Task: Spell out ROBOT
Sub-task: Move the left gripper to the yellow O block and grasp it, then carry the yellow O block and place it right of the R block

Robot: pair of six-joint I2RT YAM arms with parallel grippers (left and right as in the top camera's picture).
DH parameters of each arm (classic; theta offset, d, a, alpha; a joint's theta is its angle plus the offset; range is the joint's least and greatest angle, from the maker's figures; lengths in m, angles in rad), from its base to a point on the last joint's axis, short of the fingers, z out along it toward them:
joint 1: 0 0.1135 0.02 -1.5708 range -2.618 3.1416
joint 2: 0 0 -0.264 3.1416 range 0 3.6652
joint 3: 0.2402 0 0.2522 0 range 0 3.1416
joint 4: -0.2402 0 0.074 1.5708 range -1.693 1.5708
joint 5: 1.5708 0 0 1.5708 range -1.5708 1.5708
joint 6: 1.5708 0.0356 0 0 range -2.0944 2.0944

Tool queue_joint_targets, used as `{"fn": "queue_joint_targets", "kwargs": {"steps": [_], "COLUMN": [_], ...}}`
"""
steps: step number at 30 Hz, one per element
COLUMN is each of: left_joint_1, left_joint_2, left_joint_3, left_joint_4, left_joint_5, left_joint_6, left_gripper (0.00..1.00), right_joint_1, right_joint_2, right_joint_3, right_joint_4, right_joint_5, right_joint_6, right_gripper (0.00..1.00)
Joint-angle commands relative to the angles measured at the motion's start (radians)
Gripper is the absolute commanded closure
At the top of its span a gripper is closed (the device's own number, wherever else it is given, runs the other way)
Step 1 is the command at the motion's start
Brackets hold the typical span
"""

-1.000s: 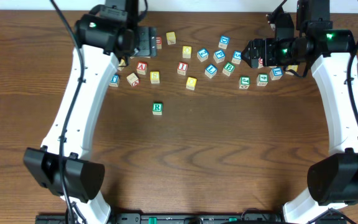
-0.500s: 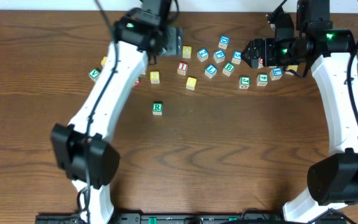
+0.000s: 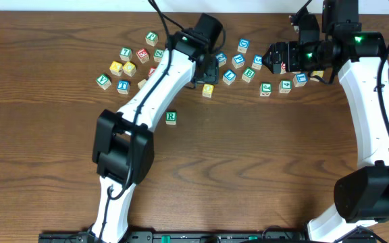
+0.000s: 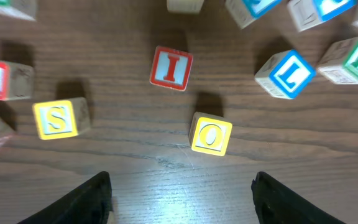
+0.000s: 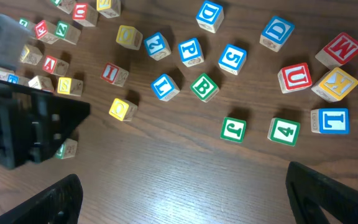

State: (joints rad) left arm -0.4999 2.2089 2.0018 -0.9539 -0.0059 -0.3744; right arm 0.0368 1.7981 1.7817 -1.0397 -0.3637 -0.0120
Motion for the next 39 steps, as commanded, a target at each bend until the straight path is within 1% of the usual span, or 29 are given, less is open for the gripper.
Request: {"fn": "queue_joint_targets", "kwargs": {"steps": [1, 5, 9, 22, 26, 28, 34, 39], "left_joint_1": [-0.011, -0.026, -0.036, -0.063, -0.061, -0.061, -0.061, -0.061], "left_joint_2": [0.049, 0.089, 0.122, 0.185, 0.187, 0.187, 0.187, 0.187], "left_joint_3": [0.007, 0.007, 0.005, 0.003, -0.01, -0.01, -0.01, -0.01], "left_joint_4": [-0.005, 0.005, 0.01, 0.097, 0.107, 0.108, 0.111, 0.111], "left_joint_5": [-0.01, -0.016, -0.067, -0.066, -0.071, -0.093, -0.097, -0.097], "left_joint_6": [-0.064, -0.069, -0.095, -0.091, -0.091, -0.092, -0.092, -0.092], "left_gripper": [0.29, 0.3, 0.3, 0.31, 0.38, 0.44, 0.58, 0.65], "right_joint_1": [-0.004, -0.004, -0.004, -0.004, -0.004, -0.004, -0.004, -0.004], "right_joint_2": [0.005, 0.005, 0.005, 0.005, 0.005, 0.005, 0.005, 0.005], "right_joint_3": [0.022, 0.022, 0.022, 0.022, 0.022, 0.022, 0.022, 0.022], "right_joint_4": [-0.001, -0.002, -0.001, -0.002, -0.001, -0.002, -0.002, -0.002], "right_joint_5": [-0.009, -0.009, -0.009, -0.009, -0.009, -0.009, -0.009, -0.009], "right_joint_6": [-0.004, -0.004, -0.004, -0.004, -0.004, -0.004, -0.004, -0.004], "right_gripper": [0.01, 0.01, 0.01, 0.01, 0.01, 0.01, 0.01, 0.01]}}
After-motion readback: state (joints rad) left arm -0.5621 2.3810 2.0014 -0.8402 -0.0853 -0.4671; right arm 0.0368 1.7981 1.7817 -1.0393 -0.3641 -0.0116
